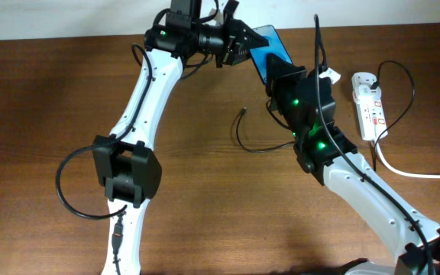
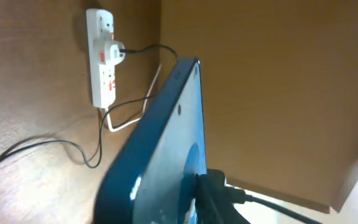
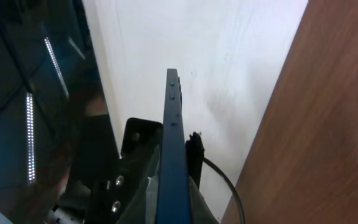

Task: Plug charger to phone and switch on socket
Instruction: 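Raise the phone upright with the left gripper, bring the plug toward it, then align the USB-C plug under the phone's bottom port with the right gripper, then push the plug upward into the phone's charging port with the right gripper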

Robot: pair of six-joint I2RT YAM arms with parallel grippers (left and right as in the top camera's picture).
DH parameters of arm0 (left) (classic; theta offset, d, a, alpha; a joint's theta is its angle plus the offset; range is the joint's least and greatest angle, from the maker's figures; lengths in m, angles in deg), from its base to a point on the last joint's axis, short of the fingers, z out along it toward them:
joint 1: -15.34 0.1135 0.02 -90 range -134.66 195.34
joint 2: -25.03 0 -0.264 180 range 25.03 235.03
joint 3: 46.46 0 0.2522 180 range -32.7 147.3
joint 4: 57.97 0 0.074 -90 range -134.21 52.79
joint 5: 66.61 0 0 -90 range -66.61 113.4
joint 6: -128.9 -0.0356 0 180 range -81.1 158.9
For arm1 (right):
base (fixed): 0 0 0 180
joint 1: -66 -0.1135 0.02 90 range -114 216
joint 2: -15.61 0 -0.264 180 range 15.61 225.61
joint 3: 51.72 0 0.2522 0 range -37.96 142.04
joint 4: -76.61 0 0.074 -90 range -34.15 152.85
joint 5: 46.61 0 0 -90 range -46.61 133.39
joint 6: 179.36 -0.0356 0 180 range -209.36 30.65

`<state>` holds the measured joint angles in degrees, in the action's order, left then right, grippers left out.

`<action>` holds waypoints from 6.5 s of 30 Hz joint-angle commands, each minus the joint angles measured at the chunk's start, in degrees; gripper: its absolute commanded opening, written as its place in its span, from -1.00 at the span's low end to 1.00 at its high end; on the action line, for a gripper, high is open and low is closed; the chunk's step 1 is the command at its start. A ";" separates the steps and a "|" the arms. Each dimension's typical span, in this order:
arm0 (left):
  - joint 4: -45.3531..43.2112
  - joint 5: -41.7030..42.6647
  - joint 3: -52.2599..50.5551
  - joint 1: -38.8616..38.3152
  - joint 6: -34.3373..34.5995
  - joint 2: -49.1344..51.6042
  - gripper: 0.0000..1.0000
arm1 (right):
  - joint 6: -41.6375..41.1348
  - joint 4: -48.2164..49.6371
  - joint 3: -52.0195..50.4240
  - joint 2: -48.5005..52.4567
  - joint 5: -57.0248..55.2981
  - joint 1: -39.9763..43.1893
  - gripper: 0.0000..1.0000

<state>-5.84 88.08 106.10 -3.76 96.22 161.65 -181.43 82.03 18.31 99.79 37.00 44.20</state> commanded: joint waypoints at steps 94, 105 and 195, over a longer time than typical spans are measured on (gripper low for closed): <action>27.26 25.51 0.85 18.88 -39.74 -0.55 -1.00 | 65.64 -49.75 28.04 13.25 57.18 -1.64 -0.91; 27.06 19.04 0.85 18.82 -39.76 -0.55 -1.00 | 65.61 -49.81 28.04 13.25 58.51 -0.68 -0.92; 27.89 14.91 0.85 16.68 -40.26 -0.55 -1.00 | 64.98 -54.12 28.04 13.46 56.83 0.13 -0.92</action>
<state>22.42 103.58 105.99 12.29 56.90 162.50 -116.43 27.91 46.66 113.50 93.81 43.96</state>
